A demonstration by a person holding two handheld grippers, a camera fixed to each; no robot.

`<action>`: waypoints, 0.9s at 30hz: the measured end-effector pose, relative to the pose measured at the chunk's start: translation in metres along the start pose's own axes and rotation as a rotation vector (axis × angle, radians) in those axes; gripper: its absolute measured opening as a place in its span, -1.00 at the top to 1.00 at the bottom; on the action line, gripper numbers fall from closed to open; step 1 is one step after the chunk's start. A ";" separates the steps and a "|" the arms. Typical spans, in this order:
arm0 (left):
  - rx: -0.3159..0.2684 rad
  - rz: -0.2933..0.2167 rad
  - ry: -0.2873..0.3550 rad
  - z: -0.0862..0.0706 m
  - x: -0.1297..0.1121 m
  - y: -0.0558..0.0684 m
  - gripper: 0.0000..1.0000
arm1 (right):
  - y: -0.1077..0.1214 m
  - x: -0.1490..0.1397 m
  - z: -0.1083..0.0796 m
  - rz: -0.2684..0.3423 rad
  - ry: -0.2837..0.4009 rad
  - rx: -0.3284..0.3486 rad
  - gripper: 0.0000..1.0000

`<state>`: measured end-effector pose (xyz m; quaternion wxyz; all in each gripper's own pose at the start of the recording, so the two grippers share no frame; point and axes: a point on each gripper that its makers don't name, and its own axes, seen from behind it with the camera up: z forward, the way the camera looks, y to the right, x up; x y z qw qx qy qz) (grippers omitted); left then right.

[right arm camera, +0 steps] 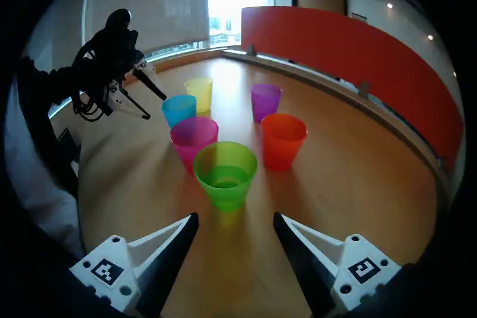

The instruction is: Pour water

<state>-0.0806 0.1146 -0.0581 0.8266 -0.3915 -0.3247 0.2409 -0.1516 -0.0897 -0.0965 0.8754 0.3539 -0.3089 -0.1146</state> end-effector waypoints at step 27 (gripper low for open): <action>0.276 -0.202 0.126 -0.037 -0.018 -0.068 -0.71 | 0.058 0.020 -0.025 0.191 0.128 -0.283 -0.94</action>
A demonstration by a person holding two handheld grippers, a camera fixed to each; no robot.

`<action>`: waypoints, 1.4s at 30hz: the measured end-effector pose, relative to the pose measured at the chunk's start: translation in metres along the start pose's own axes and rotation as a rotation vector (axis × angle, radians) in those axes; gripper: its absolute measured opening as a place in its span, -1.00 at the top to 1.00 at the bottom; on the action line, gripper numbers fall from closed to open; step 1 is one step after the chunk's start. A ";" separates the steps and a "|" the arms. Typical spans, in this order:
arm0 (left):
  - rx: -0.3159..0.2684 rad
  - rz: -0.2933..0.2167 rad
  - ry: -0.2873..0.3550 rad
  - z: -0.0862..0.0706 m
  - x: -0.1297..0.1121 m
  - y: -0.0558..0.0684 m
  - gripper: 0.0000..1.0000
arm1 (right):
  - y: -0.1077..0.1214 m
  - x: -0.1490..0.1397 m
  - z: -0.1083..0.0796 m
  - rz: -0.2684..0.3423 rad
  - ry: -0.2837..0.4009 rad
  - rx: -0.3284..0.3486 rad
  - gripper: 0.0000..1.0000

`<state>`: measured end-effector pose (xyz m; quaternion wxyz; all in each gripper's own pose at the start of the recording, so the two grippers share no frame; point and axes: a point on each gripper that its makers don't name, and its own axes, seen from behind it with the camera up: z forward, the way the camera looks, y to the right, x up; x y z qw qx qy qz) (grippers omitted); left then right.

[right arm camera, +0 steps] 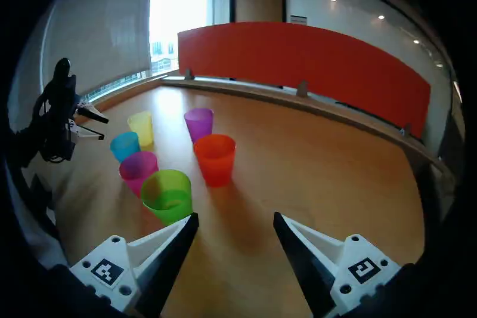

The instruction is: Pour water

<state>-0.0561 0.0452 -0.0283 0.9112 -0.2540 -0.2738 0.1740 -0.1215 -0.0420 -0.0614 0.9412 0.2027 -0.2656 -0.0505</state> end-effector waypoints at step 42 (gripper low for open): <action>0.332 -0.302 0.288 -0.050 0.043 -0.071 -0.71 | 0.051 0.084 -0.012 0.238 0.310 -0.358 -0.94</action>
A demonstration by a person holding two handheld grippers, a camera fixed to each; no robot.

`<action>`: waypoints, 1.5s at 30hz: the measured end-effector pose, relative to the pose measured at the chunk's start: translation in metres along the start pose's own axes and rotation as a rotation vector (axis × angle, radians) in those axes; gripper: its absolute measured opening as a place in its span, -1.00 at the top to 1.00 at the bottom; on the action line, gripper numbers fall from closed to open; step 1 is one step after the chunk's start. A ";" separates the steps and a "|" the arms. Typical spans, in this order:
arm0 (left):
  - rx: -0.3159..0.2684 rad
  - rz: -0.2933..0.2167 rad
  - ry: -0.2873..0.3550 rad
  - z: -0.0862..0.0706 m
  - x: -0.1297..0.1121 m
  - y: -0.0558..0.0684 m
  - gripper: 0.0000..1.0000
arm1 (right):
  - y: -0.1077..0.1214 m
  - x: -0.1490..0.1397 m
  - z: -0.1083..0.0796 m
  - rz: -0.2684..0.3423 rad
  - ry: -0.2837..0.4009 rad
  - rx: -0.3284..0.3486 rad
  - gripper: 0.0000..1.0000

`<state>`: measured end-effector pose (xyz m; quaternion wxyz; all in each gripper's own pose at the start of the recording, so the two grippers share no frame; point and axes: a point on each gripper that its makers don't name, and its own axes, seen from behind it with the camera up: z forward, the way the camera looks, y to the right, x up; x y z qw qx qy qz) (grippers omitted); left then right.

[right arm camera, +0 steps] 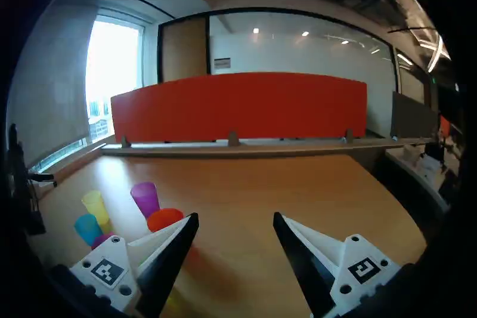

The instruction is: Pour water

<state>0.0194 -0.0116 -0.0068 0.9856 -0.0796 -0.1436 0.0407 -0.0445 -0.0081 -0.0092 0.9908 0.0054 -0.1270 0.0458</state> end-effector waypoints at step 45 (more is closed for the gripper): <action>0.119 -0.114 0.273 -0.020 0.058 -0.002 -0.71 | -0.006 0.063 -0.024 0.010 0.342 -0.068 -0.94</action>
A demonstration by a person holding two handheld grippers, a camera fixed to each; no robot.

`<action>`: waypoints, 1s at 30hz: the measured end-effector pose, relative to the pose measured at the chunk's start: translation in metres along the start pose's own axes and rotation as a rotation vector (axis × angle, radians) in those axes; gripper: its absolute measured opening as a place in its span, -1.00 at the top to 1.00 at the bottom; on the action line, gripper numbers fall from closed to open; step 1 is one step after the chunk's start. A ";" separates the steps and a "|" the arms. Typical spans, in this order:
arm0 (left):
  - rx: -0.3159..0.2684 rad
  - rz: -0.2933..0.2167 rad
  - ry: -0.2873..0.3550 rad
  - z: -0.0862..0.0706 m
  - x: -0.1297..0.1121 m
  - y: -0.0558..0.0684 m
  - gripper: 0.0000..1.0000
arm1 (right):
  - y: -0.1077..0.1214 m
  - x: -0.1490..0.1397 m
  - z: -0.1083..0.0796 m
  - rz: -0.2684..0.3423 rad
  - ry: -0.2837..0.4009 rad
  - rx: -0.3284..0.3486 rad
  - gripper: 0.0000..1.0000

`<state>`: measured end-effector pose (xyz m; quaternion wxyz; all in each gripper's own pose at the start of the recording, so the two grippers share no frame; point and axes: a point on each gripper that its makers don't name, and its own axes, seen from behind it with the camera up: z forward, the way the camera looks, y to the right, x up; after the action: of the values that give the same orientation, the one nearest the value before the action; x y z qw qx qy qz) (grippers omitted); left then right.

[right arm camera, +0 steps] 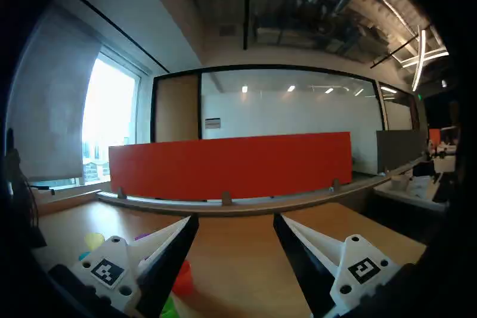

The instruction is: Pour water

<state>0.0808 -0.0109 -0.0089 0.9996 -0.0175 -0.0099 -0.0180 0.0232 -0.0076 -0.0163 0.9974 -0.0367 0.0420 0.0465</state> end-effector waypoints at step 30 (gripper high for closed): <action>0.058 0.107 0.034 0.010 -0.044 0.002 -0.71 | 0.017 -0.001 -0.004 -0.019 -0.040 -0.076 -0.94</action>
<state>0.0364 -0.0066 0.0005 0.9993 0.0114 0.0076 0.0355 0.0204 0.0089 -0.0214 0.9963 -0.0741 0.0200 0.0394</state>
